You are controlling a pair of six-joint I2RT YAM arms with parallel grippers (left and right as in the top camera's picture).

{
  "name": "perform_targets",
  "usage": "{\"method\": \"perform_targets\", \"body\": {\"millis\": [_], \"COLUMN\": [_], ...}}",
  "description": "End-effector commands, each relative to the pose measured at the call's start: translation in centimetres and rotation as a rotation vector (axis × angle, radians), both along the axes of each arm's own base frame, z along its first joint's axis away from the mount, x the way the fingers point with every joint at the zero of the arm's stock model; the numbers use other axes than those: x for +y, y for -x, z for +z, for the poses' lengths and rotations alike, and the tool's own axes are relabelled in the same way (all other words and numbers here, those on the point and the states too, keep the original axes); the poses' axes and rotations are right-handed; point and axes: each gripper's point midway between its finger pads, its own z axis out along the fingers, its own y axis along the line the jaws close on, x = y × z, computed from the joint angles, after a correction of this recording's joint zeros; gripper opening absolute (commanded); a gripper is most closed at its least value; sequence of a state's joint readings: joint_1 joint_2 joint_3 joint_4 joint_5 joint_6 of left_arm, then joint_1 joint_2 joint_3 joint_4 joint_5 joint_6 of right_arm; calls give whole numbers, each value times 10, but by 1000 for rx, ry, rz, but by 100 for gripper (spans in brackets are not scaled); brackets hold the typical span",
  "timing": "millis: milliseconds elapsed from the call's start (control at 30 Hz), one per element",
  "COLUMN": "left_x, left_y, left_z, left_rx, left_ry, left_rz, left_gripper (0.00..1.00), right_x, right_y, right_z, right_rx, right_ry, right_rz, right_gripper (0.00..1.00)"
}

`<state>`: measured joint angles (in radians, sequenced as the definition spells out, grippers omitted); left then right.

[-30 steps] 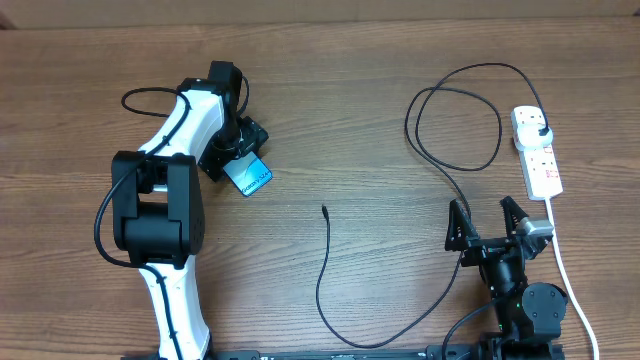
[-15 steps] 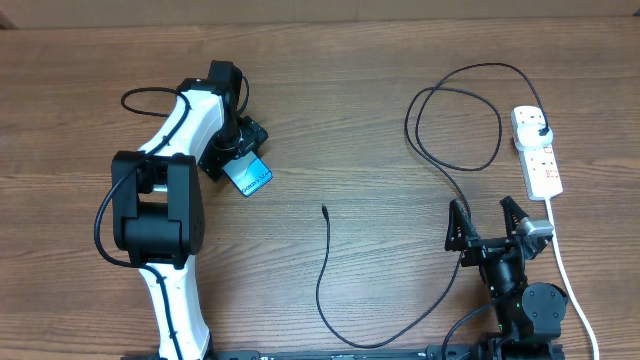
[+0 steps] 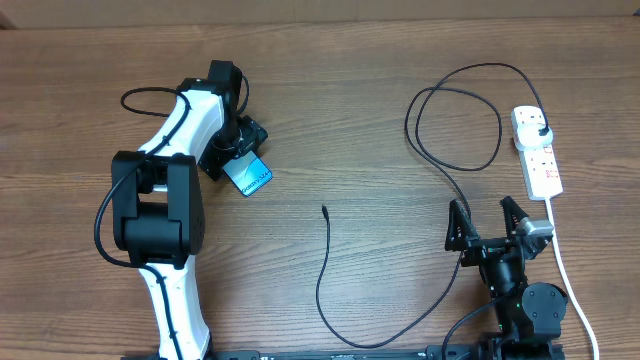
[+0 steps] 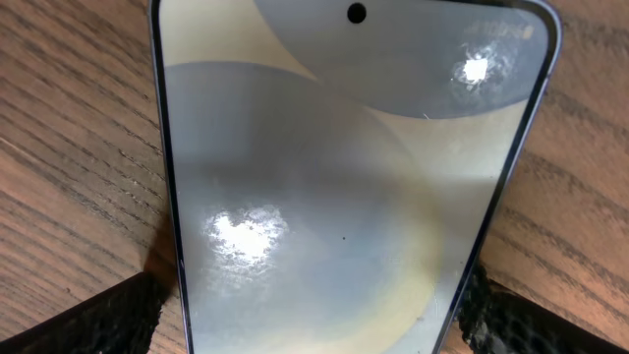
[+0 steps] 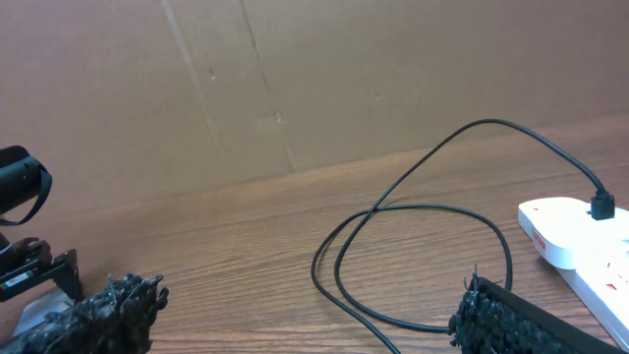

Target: Plug charger to phone and switch on socket

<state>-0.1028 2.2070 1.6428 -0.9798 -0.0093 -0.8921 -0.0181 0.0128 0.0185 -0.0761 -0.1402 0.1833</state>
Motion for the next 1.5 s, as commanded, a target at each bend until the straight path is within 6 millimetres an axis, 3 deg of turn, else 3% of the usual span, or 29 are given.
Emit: {"method": "perform_targets", "body": {"millis": [0, 767, 1300, 1467], "left_x": [7, 7, 5, 5], "left_y": [8, 7, 6, 6], "left_z": [-28, -28, -28, -28], "left_rx": [57, 53, 51, 51], "left_ry": [-14, -13, -1, -1], "left_rz": [24, 24, 25, 25], "left_gripper": [97, 87, 86, 79], "right_x": [0, 0, 0, 0], "right_y": [0, 0, 0, 0], "right_z": [-2, -2, -2, -2], "right_rx": [-2, -2, -2, -2], "right_ry": [1, 1, 1, 1], "right_rz": [-5, -5, -5, -5], "right_gripper": [100, 100, 100, 100]}}
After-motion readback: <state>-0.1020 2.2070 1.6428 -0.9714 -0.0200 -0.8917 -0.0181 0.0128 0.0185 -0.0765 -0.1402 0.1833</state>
